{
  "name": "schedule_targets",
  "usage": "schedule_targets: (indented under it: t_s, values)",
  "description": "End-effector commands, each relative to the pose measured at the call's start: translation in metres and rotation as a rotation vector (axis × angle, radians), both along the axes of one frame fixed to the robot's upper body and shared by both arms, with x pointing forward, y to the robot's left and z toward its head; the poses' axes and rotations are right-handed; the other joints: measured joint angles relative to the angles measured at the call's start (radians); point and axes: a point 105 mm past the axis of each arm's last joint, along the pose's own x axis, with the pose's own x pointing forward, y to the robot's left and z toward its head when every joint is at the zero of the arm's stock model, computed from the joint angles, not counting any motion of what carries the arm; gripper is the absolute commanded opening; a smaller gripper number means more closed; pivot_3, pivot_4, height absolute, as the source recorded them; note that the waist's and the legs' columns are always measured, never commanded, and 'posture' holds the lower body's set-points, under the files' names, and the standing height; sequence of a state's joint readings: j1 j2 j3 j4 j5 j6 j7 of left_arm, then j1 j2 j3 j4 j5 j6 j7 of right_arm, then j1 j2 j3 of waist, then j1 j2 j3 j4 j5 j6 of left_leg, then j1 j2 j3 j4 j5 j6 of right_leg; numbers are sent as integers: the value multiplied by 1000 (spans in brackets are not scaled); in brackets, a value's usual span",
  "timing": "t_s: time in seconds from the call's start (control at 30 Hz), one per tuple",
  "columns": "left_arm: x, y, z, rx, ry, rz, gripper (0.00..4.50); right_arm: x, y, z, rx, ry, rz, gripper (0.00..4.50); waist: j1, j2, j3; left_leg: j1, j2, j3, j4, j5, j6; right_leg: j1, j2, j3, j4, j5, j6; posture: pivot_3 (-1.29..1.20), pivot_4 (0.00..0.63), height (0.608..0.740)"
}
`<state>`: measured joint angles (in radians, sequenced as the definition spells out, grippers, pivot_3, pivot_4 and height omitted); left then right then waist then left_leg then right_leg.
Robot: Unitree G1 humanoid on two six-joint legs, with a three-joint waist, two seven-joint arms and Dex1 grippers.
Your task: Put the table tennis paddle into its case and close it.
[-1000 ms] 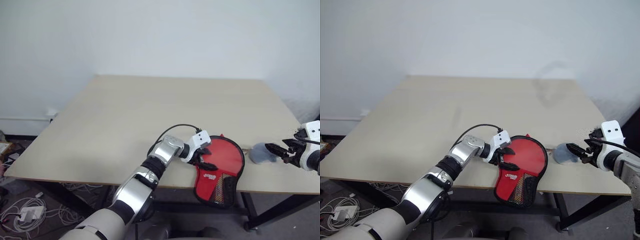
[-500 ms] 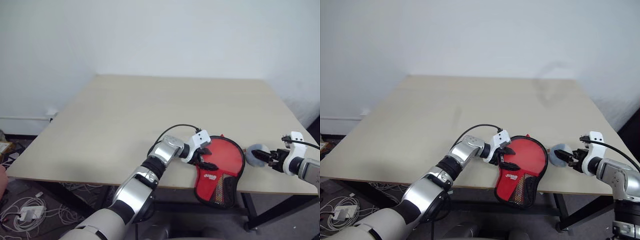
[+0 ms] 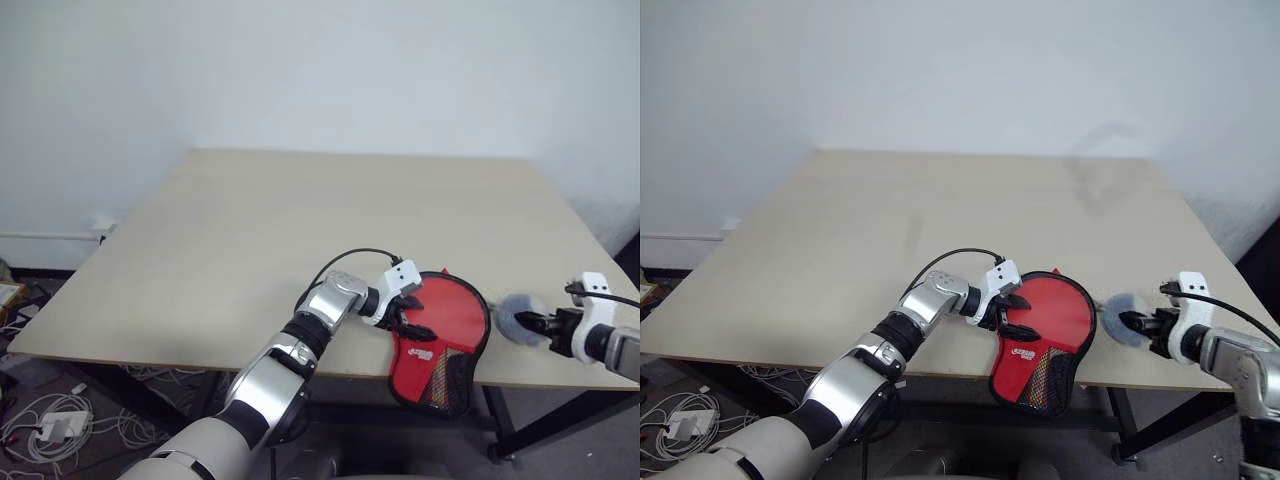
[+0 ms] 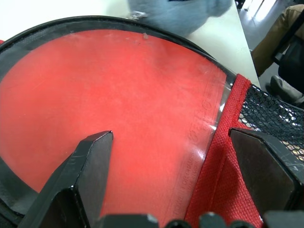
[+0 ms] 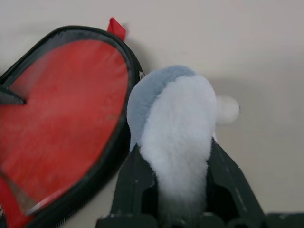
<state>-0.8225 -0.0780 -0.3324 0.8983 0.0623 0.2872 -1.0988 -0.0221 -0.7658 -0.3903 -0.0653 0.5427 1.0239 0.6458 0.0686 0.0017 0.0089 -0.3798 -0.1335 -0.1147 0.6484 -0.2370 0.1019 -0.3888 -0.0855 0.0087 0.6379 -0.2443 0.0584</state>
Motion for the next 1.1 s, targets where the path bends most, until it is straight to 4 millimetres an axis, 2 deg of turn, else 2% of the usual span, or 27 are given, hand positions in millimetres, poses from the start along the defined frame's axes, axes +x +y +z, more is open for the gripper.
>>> schedule_targets:
  t_s: [0.03,0.17,0.47,0.67,0.83,1.1]
  values:
    - [-21,32,-58,204,193,55,4148,-5,0,25,-41,-63,49,432,0,0,0,0,0,0,0,0,0,0,0,0,0,0,0,0,0,740]
    - [-23,33,-58,209,201,48,4148,-15,10,26,-69,-42,118,431,0,0,0,-1,0,0,-1,0,-1,0,0,0,0,0,0,0,0,740]
    - [-26,31,-59,218,211,22,4148,-37,45,14,-89,29,328,407,0,0,0,-1,0,0,-2,-4,1,0,0,0,-4,-2,3,0,0,740]
    - [-26,31,-56,216,209,16,4148,-52,62,19,-70,32,419,404,0,-1,0,-1,0,0,-3,-6,5,3,0,0,-13,0,6,0,0,740]
    - [-25,29,-53,213,209,12,4148,-71,61,16,-77,70,448,404,1,-2,0,-1,0,0,-3,-8,5,4,0,0,-15,-1,7,0,0,740]
    - [-25,29,-52,217,211,12,4148,-97,50,30,-77,76,502,380,0,-2,0,0,0,0,-3,-11,6,4,0,0,-15,-3,10,0,0,740]
